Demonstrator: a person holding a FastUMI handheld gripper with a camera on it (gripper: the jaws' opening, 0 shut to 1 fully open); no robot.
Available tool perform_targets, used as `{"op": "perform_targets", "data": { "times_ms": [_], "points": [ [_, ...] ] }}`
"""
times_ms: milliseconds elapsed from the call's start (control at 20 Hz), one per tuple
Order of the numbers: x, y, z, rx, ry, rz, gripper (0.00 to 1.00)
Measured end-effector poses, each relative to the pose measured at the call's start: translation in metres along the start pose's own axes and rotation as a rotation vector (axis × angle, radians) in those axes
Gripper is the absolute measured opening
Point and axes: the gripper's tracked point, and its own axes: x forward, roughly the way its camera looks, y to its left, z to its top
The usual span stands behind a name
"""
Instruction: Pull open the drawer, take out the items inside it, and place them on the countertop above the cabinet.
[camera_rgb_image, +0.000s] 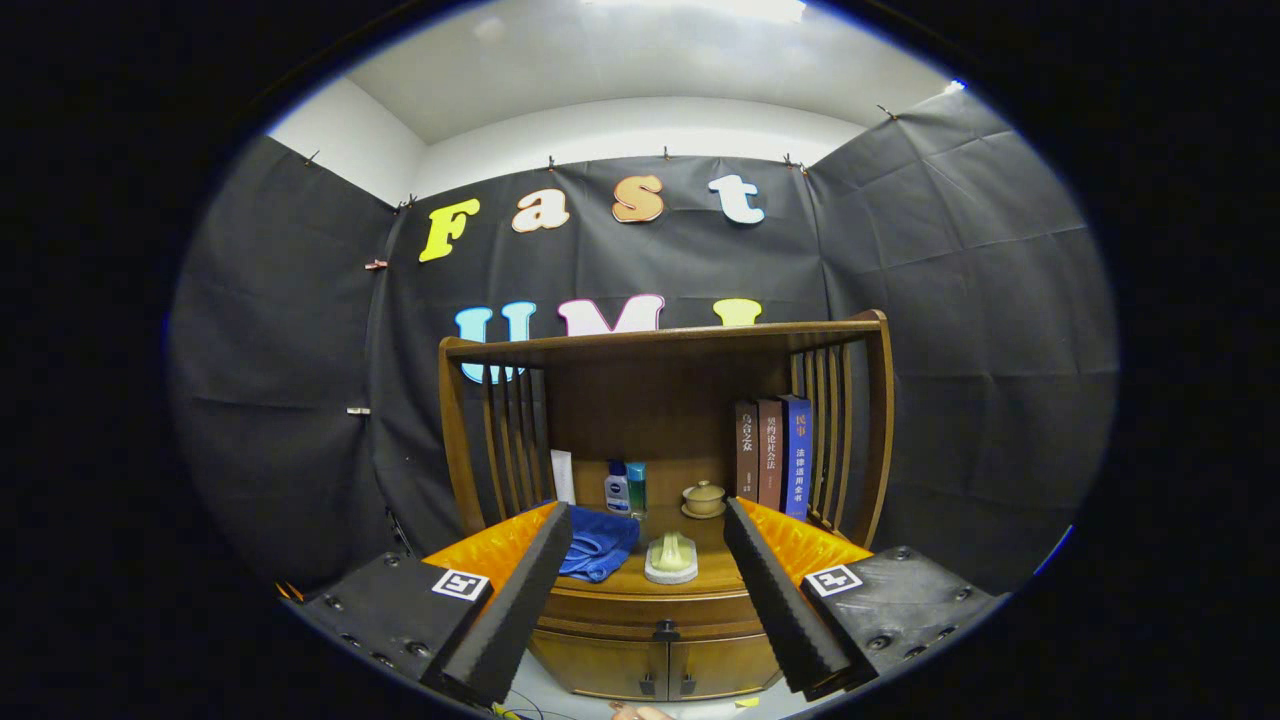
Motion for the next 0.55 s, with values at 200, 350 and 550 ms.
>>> {"op": "perform_targets", "data": {
  "times_ms": [200, 350, 550],
  "points": [
    [0.0005, 0.0006, 0.0014, 0.0, -0.004, 0.003, 0.99],
    [-0.0002, -0.001, -0.0003, 0.005, 0.0, 0.0, 0.99],
    [-0.0011, -0.0017, 0.0007, 0.005, -0.003, -0.002, 0.99]
  ]
}}
